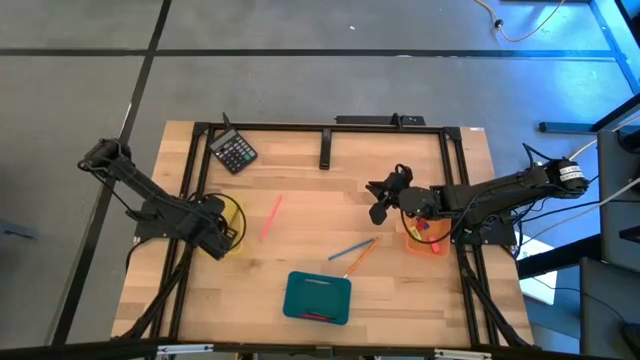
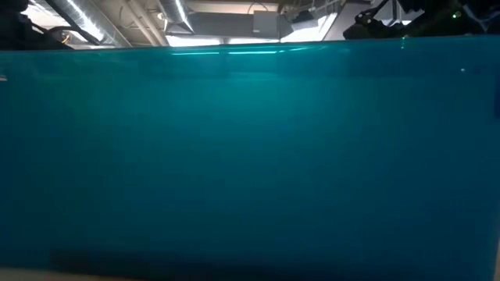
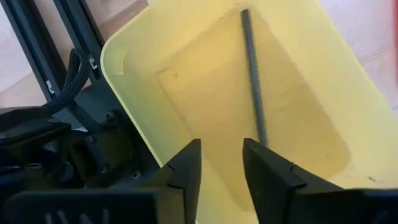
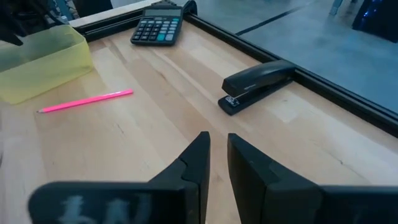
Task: Sort crayons/erasers/pens/pencils in bins
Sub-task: Put the pink colored pencil into the yellow bin
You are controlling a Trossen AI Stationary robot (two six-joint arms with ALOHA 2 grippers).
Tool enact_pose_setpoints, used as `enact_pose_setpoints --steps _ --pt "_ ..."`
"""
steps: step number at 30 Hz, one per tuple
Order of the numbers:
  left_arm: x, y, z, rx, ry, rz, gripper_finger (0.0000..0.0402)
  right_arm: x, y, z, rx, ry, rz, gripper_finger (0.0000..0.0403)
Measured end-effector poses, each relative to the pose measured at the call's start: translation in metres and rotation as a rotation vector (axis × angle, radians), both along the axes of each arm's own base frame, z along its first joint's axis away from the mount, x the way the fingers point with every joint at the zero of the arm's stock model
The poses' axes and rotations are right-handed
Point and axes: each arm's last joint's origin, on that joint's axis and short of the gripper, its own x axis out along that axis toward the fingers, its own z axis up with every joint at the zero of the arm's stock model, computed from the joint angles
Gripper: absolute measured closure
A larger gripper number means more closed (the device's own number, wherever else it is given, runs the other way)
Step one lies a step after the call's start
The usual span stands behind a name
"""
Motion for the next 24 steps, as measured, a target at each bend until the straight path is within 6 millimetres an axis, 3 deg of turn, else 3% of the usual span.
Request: enact_pose_setpoints --steps 4,11,14,19,24 --pt "0.003 0.001 0.007 0.012 -0.037 0.006 0.0276 0.000 0.000 0.000 0.001 -0.002 -0.004 0.0343" --pt "0.029 0.010 0.049 0.311 -0.306 -0.129 0.0277 0.001 -0.005 0.003 -0.019 -0.024 -0.025 0.0343" --pt "0.044 0.017 0.057 0.378 -0.365 -0.192 0.0277 0.002 -0.008 0.004 -0.029 -0.026 -0.029 0.0343" --pt "0.077 0.035 0.041 0.321 -0.434 -0.278 0.0277 0.003 -0.008 0.005 -0.049 -0.025 -0.019 0.0343" --pt "0.102 0.051 0.009 0.265 -0.478 -0.335 0.0278 0.003 -0.008 0.006 -0.050 -0.036 -0.014 0.0343"
